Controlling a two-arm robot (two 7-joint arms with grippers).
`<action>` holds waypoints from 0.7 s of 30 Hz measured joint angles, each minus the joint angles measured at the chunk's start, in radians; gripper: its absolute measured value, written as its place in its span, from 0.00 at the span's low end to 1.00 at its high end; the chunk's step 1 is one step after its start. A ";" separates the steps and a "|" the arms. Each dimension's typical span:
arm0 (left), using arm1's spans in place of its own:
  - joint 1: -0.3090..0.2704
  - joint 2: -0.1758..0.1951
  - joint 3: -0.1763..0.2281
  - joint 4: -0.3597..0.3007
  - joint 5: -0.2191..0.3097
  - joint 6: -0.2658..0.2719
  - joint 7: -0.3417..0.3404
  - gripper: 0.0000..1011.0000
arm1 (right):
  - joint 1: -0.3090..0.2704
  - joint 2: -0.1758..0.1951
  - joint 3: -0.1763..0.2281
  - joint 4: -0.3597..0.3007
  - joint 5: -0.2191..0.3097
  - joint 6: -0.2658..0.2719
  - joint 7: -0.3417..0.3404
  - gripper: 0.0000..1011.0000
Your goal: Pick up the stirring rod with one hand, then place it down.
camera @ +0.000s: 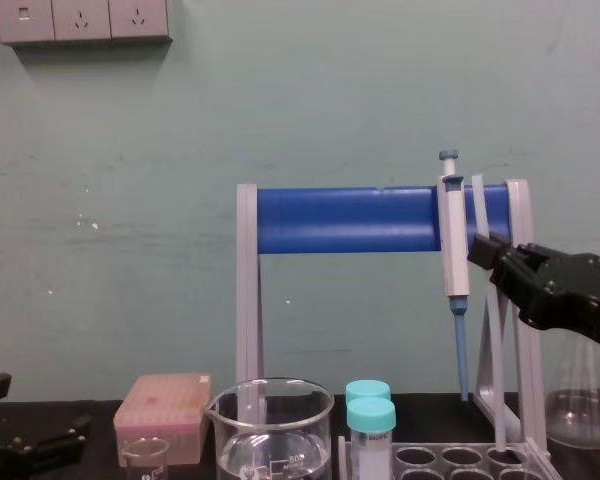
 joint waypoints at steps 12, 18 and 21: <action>0.000 0.000 0.000 0.000 0.000 0.000 0.000 0.99 | -0.020 0.016 -0.007 -0.030 -0.001 0.019 -0.002 0.06; 0.000 0.000 0.000 0.000 0.000 0.000 0.000 0.99 | -0.033 0.027 -0.006 -0.045 -0.007 0.022 -0.013 0.06; 0.000 0.000 0.000 0.000 0.000 0.000 0.000 0.99 | -0.038 0.031 -0.004 -0.050 -0.012 0.022 -0.021 0.06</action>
